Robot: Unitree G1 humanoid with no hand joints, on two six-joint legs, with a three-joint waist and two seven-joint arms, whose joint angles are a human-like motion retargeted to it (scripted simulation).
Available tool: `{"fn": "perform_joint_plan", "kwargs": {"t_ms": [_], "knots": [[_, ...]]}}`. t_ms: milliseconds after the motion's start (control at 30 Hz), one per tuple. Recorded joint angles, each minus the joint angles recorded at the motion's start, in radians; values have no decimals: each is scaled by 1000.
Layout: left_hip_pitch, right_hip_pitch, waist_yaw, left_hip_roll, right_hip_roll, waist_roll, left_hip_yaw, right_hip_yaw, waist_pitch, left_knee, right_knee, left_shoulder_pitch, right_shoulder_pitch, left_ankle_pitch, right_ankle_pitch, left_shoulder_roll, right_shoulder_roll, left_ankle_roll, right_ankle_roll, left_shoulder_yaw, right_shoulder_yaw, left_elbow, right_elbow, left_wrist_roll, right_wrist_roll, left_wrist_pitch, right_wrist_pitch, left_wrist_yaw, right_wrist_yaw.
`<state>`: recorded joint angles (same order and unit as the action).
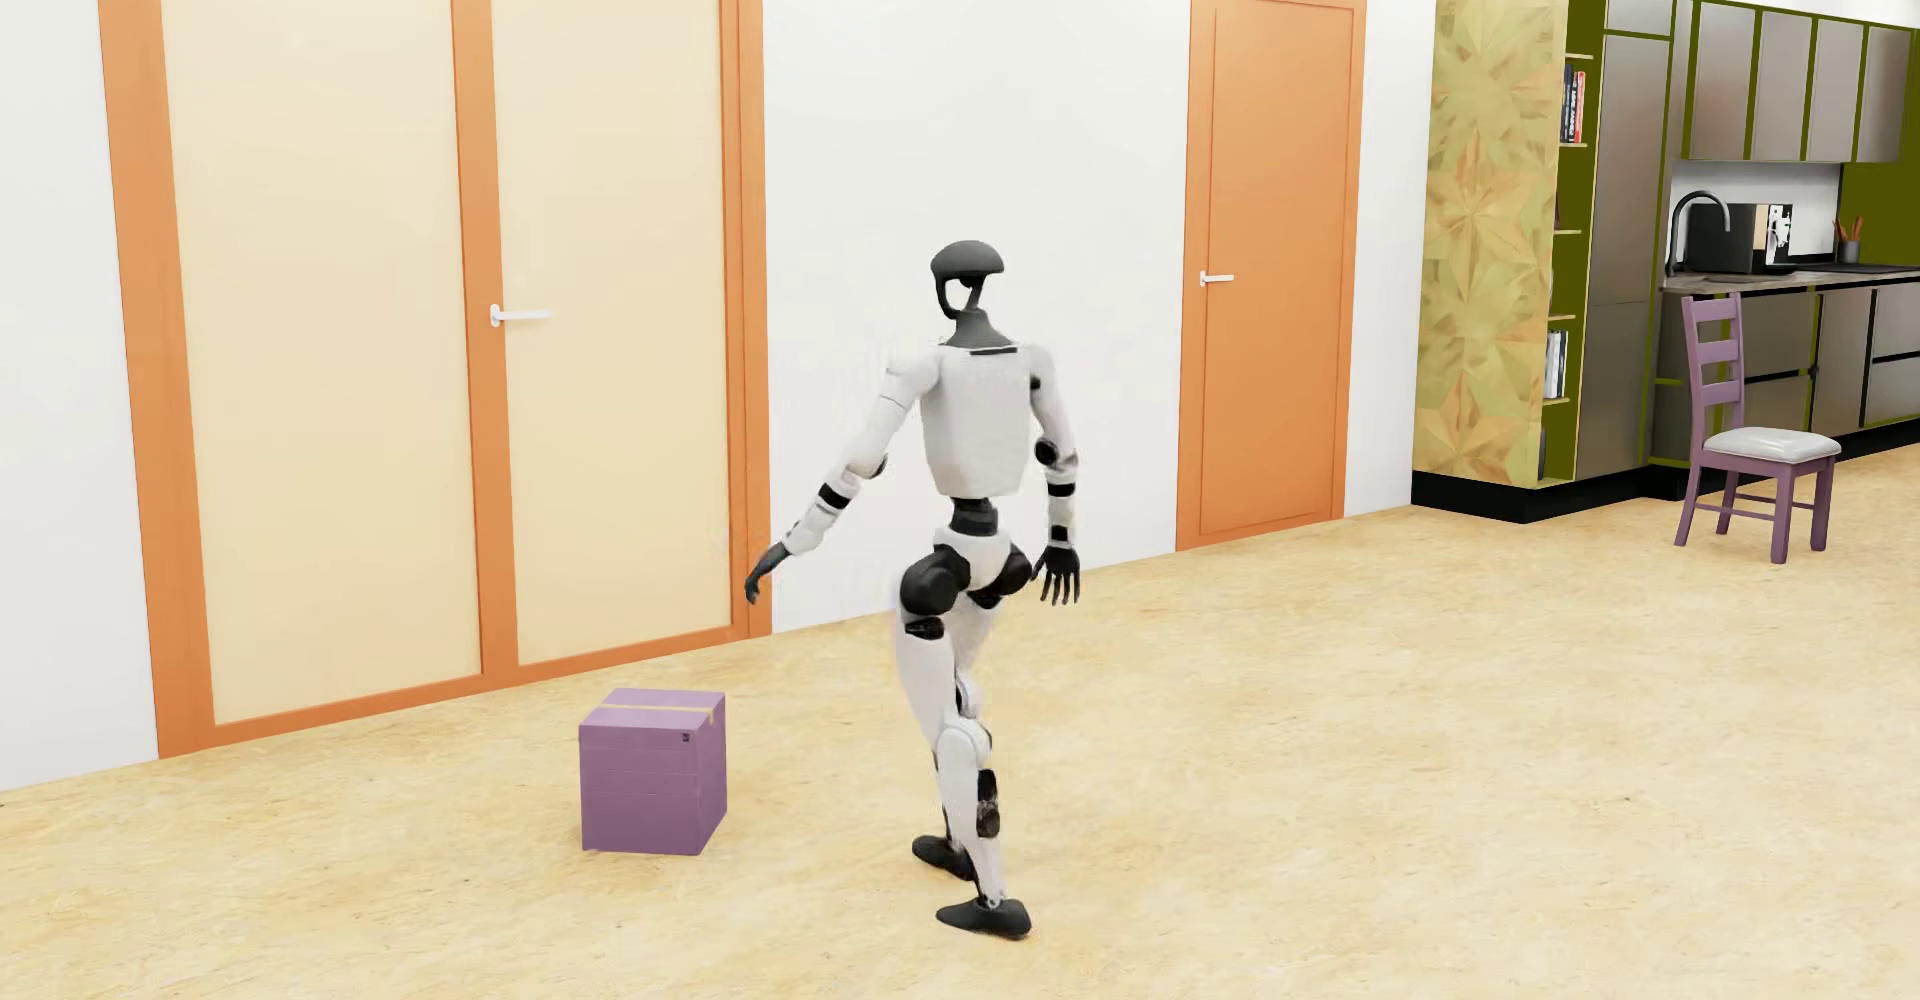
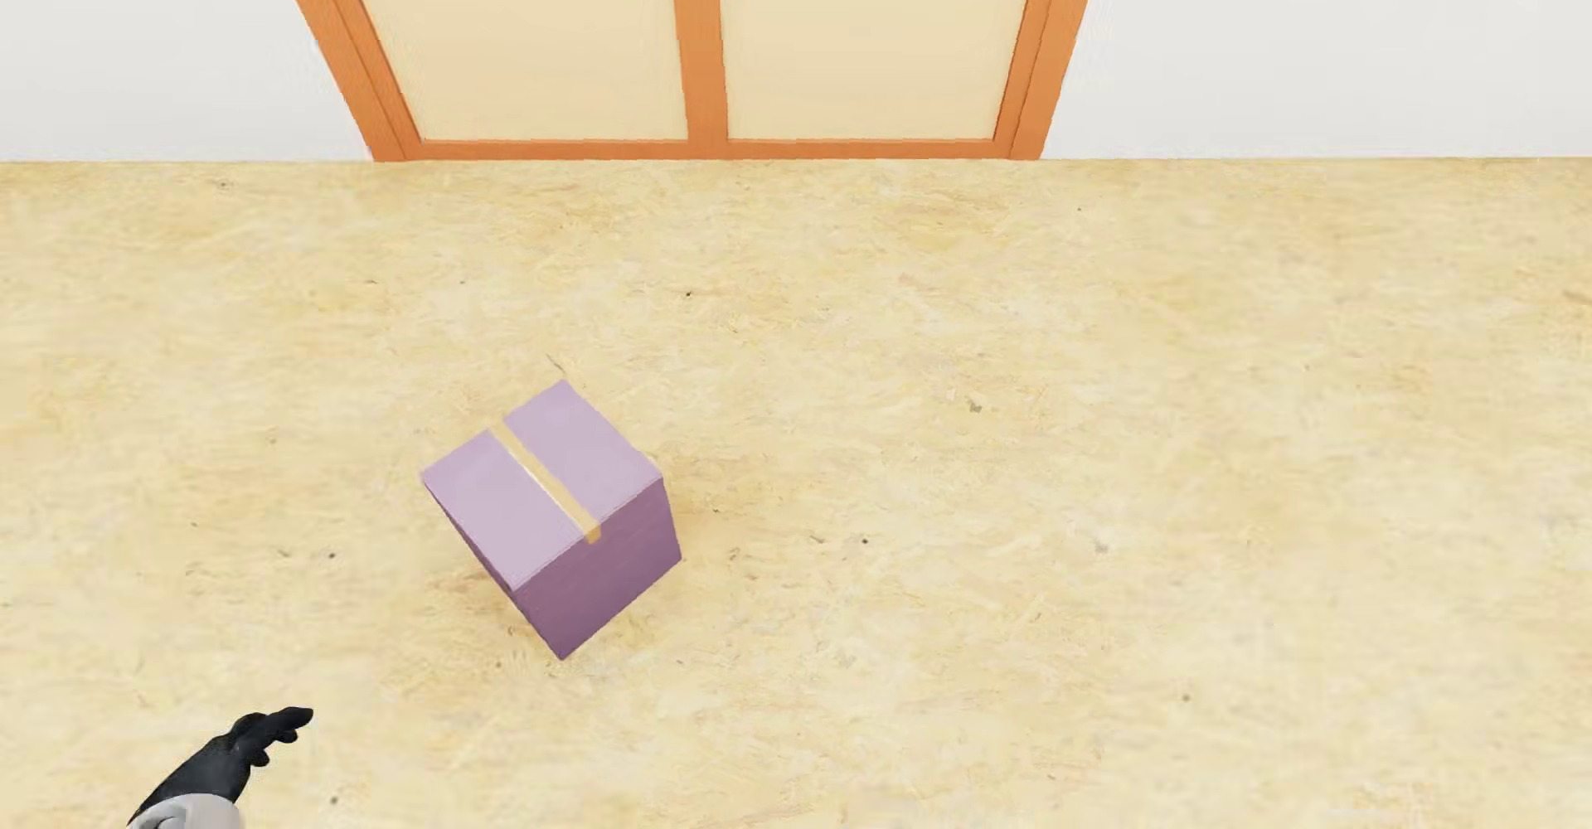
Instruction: Take a seat on the dark box
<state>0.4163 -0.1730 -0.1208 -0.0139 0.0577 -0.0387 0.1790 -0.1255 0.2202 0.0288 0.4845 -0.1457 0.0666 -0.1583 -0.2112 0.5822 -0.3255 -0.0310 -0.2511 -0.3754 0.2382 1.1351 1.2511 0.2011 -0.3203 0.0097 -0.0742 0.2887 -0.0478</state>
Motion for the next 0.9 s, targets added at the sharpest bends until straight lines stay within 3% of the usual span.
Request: {"fn": "perform_joint_plan", "kwargs": {"t_ms": [33, 67, 100, 133, 167, 200, 233, 267, 300, 333, 367, 400, 433, 467, 500, 533, 567, 600, 633, 667, 700, 733, 800, 833, 867, 900], "knots": [[-8, 19, 14, -23, 36, -11, -6, -19, -1, 59, -33, -31, 21, -18, -28, 20, -22, 28, -63, 9, -33, 9, -12, -18, -2, -7, -9, 10, 21], [15, 22, 19, -54, 34, 0, -30, 42, -8, 52, -12, -6, 37, 22, -51, 18, -58, 34, -77, 47, -10, -17, -17, -25, 12, 6, 14, 17, 8], [-92, 64, 15, -20, 46, 40, -57, 95, -5, 316, -47, 12, 42, 6, -27, -16, -90, -1, -49, 46, -13, -28, -14, -64, 41, 20, 11, 59, -2], [-206, 148, 28, 42, 72, 49, -97, 86, 12, 619, -124, 16, 49, -2, -40, -38, -93, -110, -64, 25, -33, -16, -22, -91, 71, 33, 16, 71, -4], [-304, 162, 54, 84, 68, 40, -70, 52, 34, 874, -97, -2, 27, -12, -88, -47, -99, -176, -67, 45, -34, -3, -24, -99, 60, 45, 41, 50, -21], [-397, 147, 74, 91, 33, 26, -27, 65, 20, 1029, -65, 24, -1, -40, -142, -56, -120, -148, -19, 71, -6, -18, -33, -67, 89, 32, -5, 31, -8], [-443, 178, 80, 132, 35, 30, -44, 77, 28, 1119, -58, 69, -26, -88, -169, -84, -116, -129, -10, 72, 36, -27, -43, -58, 88, 27, 2, 26, -21], [-500, 188, 86, 125, 23, 29, -120, 106, 44, 1143, -38, 99, -75, -112, -182, -124, -99, -124, 16, 72, 57, -40, -58, -61, 132, 16, -4, 45, -46], [-547, 199, 102, 111, 13, 36, -178, 142, 50, 1098, -41, 116, -109, -54, -187, -174, -89, -90, 45, 54, 70, -24, -87, -53, 125, 13, -16, 45, -54], [-596, 188, 112, 116, 2, 40, -222, 160, 45, 1017, -47, 113, -143, -76, -203, -209, -76, -59, 69, 47, 103, -6, -149, -51, 128, 21, -49, 25, -53], [-601, 175, 116, 122, -4, 40, -248, 170, 48, 884, -51, 139, -157, -131, -200, -241, -58, -65, 108, 50, 137, -14, -208, -12, 85, 45, -20, 28, -43], [-566, 136, 116, 112, -34, 36, -273, 188, 27, 655, -28, 176, -166, -59, -204, -270, -51, -27, 157, 36, 202, -39, -277, -1, 94, 22, -67, 7, -21], [-555, 103, 107, 120, -34, 47, -311, 200, 32, 504, -18, 174, -200, -16, -209, -290, -40, -77, 188, 40, 253, -41, -319, 25, 44, 16, -97, 32, -14], [-558, 56, 92, 137, -1, 63, -395, 268, 3, 440, -24, 186, -207, 1, -192, -289, -20, -87, 202, 18, 280, -72, -365, -17, 50, 93, -98, 66, 92], [-513, 50, 99, 163, 30, 63, -412, 339, 45, 466, -36, 172, -240, -49, -150, -286, -9, -144, 213, 34, 333, -77, -396, -4, 27, 83, -118, 59, 145], [-523, -37, 81, 186, 35, 46, -317, 361, 74, 451, -1, 146, -291, -81, -111, -267, 11, -151, 237, 31, 364, -95, -421, 9, 20, 65, -118, 78, 98], [-579, -178, 56, 150, 9, 26, -232, 337, 57, 443, 91, 145, -298, -35, -100, -254, 26, -85, 262, 40, 358, -126, -436, 66, -5, 95, -109, 45, 91], [-597, -202, 51, 175, 20, 12, -207, 334, 90, 511, 117, 140, -302, -121, -135, -220, 64, -147, 213, 37, 346, -126, -430, 59, -17, -8, -94, 72, 66], [-627, -218, 43, 145, -25, 6, -234, 323, 124, 557, 166, 134, -286, -112, -183, -201, 67, -105, 211, 2, 330, -172, -449, 56, -9, 70, -6, 94, 9], [-639, -235, 57, 121, -57, 23, -245, 327, 147, 599, 255, 119, -277, -130, -208, -222, 43, -47, 215, 2, 324, -162, -447, 47, 4, 68, -34, 101, -23], [-678, -260, 72, 125, -89, 17, -229, 327, 166, 649, 354, 100, -261, -116, -233, -221, 25, -29, 223, 36, 328, -163, -449, 60, 5, 94, -15, 110, -54], [-737, -272, 78, 132, -121, 25, -210, 299, 176, 726, 414, 104, -254, -126, -244, -244, 2, -4, 232, 47, 336, -158, -427, 21, 0, 99, -3, 165, -93], [-869, -286, 98, 150, -170, 26, -241, 247, 222, 902, 479, 89, -287, -162, -238, -242, -29, 30, 234, 75, 298, -163, -372, 7, -10, 95, 15, 166, -88], [-936, -298, 110, 155, -202, 15, -264, 235, 261, 989, 458, 68, -304, -197, -286, -214, -44, 15, 270, 71, 261, -172, -364, 27, 5, 92, 30, 139, -83], [-1022, -374, 115, 173, -212, 7, -267, 235, 284, 1092, 505, 61, -314, -226, -331, -202, -61, 13, 284, 88, 238, -183, -363, 61, 37, 126, 21, 85, -90], [-1121, -505, 117, 199, -213, -1, -275, 245, 307, 1212, 631, 59, -329, -266, -348, -166, -72, -5, 322, 96, 228, -226, -357, 73, 55, 54, 21, 57, -113]]}}
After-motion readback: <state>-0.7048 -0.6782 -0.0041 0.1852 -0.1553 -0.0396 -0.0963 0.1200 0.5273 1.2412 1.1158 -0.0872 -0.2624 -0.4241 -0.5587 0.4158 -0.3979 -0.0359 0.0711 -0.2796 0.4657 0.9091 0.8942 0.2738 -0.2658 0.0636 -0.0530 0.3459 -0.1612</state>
